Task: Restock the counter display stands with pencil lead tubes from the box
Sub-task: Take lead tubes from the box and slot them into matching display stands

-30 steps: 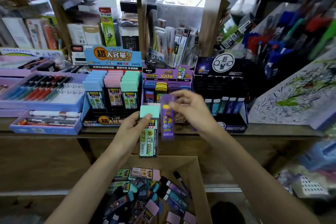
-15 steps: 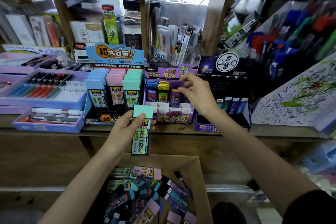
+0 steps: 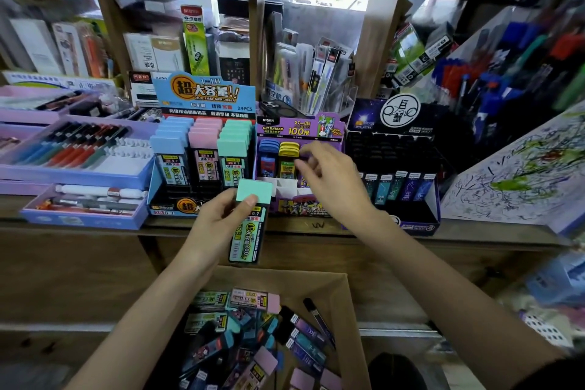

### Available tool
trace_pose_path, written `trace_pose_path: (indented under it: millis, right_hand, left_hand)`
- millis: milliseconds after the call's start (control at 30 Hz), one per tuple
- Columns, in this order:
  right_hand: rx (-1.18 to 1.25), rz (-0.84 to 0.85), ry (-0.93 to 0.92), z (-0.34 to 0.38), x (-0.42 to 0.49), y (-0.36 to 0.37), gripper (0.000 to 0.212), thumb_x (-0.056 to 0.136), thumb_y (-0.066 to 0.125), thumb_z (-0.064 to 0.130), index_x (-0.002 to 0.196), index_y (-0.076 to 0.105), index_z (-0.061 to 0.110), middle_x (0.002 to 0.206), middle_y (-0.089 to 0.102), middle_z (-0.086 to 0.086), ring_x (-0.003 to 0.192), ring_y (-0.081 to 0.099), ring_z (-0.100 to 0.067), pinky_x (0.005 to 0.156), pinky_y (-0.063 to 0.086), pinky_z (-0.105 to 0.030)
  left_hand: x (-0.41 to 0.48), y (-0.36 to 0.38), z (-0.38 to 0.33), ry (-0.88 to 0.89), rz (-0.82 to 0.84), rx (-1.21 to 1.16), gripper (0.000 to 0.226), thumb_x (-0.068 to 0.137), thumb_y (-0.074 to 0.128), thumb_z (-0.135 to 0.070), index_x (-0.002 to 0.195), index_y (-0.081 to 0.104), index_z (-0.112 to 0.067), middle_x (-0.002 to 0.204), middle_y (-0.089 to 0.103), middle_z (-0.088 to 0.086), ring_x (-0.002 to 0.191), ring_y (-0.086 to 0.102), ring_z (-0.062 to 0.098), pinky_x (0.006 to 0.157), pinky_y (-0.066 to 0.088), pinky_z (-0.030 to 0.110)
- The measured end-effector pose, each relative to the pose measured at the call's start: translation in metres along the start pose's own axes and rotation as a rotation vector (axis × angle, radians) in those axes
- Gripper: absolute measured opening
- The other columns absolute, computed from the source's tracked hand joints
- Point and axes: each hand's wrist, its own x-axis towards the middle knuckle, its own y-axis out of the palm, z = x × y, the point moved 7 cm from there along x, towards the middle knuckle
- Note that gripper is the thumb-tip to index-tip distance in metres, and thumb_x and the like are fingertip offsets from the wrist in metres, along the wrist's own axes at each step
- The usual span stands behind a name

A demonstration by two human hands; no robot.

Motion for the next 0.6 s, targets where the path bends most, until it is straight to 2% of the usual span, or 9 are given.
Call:
trace_pose_path:
  millis: [100,167,233,267,333,400,500,600]
  right_hand:
    - [0.414,0.205,0.104,0.026,-0.005,0.017,0.021,0.094,0.052,0.034,0.098,0.065,0.018,0.081,0.061,0.013,0.075,0.059,-0.005,0.063,0.046,-0.022]
    - [0.494,0.312,0.129,0.038,-0.006,0.032,0.018,0.093,0.055,0.031,0.1,0.066,0.019,0.08,0.061,0.015,0.07,0.057,0.003,0.057,0.043,-0.016]
    - [0.528,0.34,0.127,0.047,-0.003,0.04,0.015,0.092,0.057,0.024,0.101,0.066,0.016,0.075,0.058,0.015,0.06,0.052,0.007,0.054,0.038,-0.01]
    - [0.532,0.331,0.123,0.05,0.001,0.041,0.016,0.092,0.058,0.022,0.102,0.066,0.013,0.077,0.06,0.012,0.062,0.053,0.006,0.056,0.041,-0.013]
    - [0.523,0.268,0.123,0.053,0.01,0.038,0.018,0.09,0.06,0.019,0.103,0.068,0.008,0.086,0.066,0.0,0.074,0.06,-0.007,0.069,0.051,-0.029]
    - [0.509,0.157,0.146,0.05,0.023,0.03,0.022,0.09,0.061,0.018,0.106,0.068,0.005,0.089,0.066,-0.005,0.079,0.06,-0.017,0.077,0.051,-0.038]
    - [0.487,0.006,0.151,0.045,0.045,0.015,0.025,0.091,0.06,0.02,0.111,0.066,0.006,0.093,0.066,-0.004,0.084,0.061,-0.016,0.08,0.052,-0.038]
    - [0.442,-0.058,0.123,0.044,0.059,0.019,0.025,0.091,0.06,0.021,0.111,0.067,0.007,0.096,0.069,-0.006,0.083,0.061,-0.013,0.078,0.051,-0.029]
  left_hand:
    - [0.002,-0.003,-0.007,0.043,0.018,0.003,0.019,0.087,0.056,-0.029,0.103,0.066,-0.027,0.098,0.072,-0.001,0.089,0.066,0.01,0.074,0.052,0.021]
    - [0.002,-0.006,-0.014,0.09,0.023,0.014,0.021,0.083,0.056,-0.032,0.102,0.066,-0.028,0.097,0.071,0.0,0.089,0.065,0.01,0.077,0.05,0.024]
    - [0.004,-0.013,-0.019,0.111,0.019,0.028,0.02,0.082,0.056,-0.032,0.099,0.066,-0.028,0.097,0.07,0.001,0.088,0.064,0.009,0.078,0.05,0.024]
    - [0.005,-0.017,-0.021,0.118,0.018,0.048,0.021,0.081,0.057,-0.033,0.099,0.065,-0.028,0.096,0.07,0.0,0.087,0.064,0.007,0.076,0.051,0.022]
    - [0.009,-0.03,-0.025,0.159,0.008,0.131,0.023,0.077,0.058,-0.036,0.099,0.062,-0.028,0.096,0.068,-0.004,0.086,0.064,-0.001,0.074,0.051,0.014]
    - [0.015,-0.049,-0.025,0.194,-0.031,0.284,0.028,0.077,0.064,-0.034,0.103,0.058,-0.026,0.103,0.063,-0.011,0.093,0.06,-0.005,0.078,0.048,0.012]
    - [0.027,-0.076,-0.016,0.262,-0.048,0.71,0.041,0.08,0.07,-0.03,0.117,0.057,-0.019,0.11,0.055,-0.008,0.105,0.052,0.007,0.087,0.043,0.023]
    - [0.036,-0.092,0.001,0.255,0.002,0.89,0.046,0.08,0.072,-0.029,0.121,0.057,-0.013,0.118,0.056,0.002,0.113,0.052,0.02,0.095,0.045,0.037]
